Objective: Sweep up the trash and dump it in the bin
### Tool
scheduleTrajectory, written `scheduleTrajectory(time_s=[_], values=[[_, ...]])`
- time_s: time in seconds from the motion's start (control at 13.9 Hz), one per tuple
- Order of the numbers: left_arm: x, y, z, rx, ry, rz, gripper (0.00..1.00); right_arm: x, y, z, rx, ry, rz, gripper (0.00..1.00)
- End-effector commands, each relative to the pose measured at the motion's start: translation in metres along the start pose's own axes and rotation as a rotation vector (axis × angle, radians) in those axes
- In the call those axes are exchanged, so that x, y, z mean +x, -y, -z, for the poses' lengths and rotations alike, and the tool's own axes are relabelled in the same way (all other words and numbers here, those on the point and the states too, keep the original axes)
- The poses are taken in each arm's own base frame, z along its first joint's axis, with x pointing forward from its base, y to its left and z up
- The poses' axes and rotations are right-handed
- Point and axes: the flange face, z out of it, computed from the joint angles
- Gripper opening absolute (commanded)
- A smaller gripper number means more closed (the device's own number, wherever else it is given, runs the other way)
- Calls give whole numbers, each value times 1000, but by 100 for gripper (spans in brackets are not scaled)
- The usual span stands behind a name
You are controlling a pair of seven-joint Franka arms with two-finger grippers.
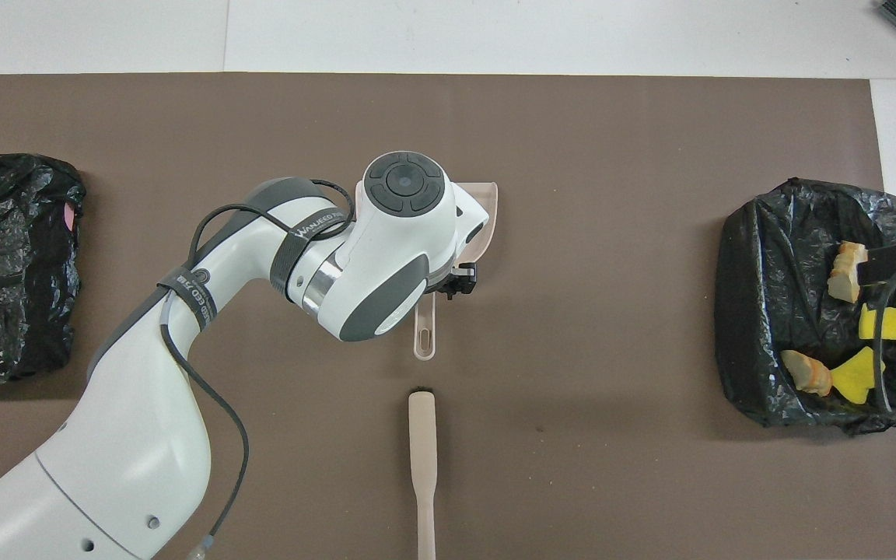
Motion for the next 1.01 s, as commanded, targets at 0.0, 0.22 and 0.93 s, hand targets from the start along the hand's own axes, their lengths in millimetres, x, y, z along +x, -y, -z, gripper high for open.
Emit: scheduleTrajectory(time_s=[0.0, 0.22, 0.93], values=[[-4, 13, 34, 33, -51, -74, 100, 1, -3, -2, 3, -7, 23, 100], [-4, 54, 60, 95, -84, -95, 100, -1, 1, -2, 11, 8, 28, 100], [-40, 239, 183, 58, -95, -204, 100, -10, 9, -3, 23, 57, 43, 100]])
